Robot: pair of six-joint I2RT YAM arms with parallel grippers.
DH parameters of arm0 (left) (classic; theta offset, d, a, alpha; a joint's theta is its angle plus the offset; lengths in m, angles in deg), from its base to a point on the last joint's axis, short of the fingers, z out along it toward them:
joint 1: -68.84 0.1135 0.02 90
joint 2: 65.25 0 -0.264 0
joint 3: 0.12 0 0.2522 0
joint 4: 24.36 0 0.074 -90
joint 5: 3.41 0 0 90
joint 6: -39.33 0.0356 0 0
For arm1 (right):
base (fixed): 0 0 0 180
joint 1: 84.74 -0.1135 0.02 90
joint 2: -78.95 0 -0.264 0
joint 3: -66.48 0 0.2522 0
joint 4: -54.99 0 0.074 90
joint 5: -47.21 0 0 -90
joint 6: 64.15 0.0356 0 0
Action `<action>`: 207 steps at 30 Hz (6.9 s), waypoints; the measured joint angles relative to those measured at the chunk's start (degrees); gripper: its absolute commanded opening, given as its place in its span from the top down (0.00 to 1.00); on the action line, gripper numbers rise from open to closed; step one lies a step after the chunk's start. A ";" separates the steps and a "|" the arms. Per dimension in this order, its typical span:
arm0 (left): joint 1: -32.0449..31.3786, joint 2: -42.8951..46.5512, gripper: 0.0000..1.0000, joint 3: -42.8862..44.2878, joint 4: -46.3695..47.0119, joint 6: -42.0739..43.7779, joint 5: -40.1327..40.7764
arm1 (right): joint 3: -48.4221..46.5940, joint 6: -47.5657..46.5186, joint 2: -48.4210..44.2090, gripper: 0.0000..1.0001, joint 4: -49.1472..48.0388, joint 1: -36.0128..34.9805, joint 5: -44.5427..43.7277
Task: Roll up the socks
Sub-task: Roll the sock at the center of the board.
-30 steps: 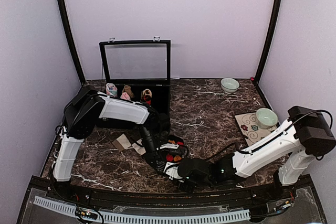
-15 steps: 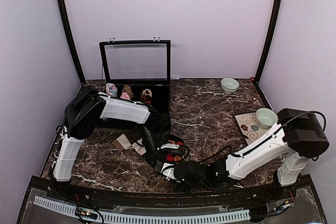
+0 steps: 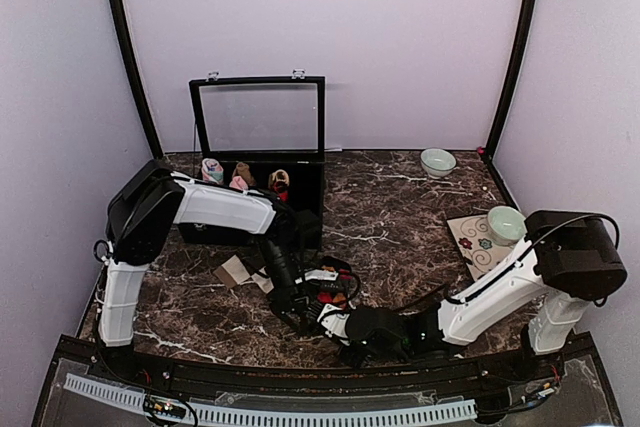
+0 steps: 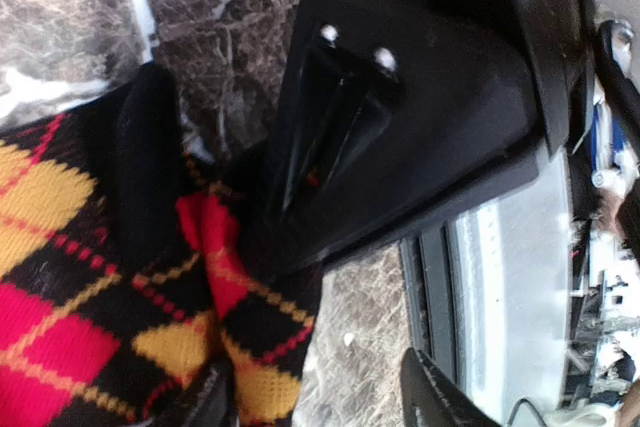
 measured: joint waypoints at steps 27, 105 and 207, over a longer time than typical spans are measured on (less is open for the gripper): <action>-4.57 21.77 0.45 -22.64 24.63 1.18 15.65 | 8.52 23.34 0.98 1.00 -15.91 18.45 40.22; -12.20 21.00 0.58 -29.46 49.18 4.96 29.22 | 8.59 32.92 5.42 0.99 -18.16 27.87 58.62; -2.80 0.52 0.93 -3.41 8.00 6.93 -2.47 | 5.03 7.15 -22.08 0.65 13.75 4.46 19.10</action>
